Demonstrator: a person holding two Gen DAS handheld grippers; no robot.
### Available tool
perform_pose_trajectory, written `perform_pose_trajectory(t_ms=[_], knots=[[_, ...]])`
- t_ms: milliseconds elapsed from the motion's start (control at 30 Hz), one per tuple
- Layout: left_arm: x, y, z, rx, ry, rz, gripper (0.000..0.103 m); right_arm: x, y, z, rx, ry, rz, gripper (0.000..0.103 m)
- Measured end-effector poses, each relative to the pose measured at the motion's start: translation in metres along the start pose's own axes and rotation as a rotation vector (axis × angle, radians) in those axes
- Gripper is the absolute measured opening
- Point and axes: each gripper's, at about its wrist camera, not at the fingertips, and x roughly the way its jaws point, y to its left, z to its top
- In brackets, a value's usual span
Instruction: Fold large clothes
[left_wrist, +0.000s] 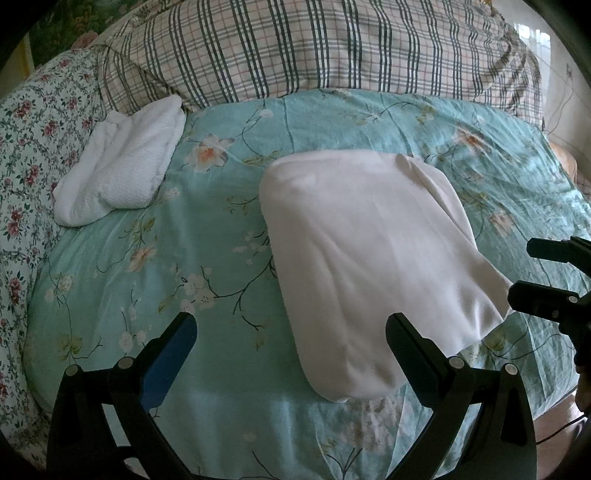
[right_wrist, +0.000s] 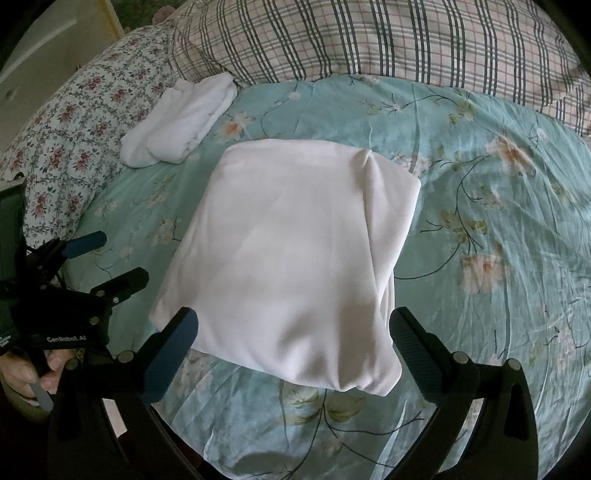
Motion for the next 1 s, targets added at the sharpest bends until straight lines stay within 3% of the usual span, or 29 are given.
perform_pose_trajectory(t_ms=[1000], knots=[[0.0055,0.0,0.0033,-0.002,0.001,0.006,0.102,0.0017,0.0025,0.0029,0.005,0.001,-0.003,0.103]])
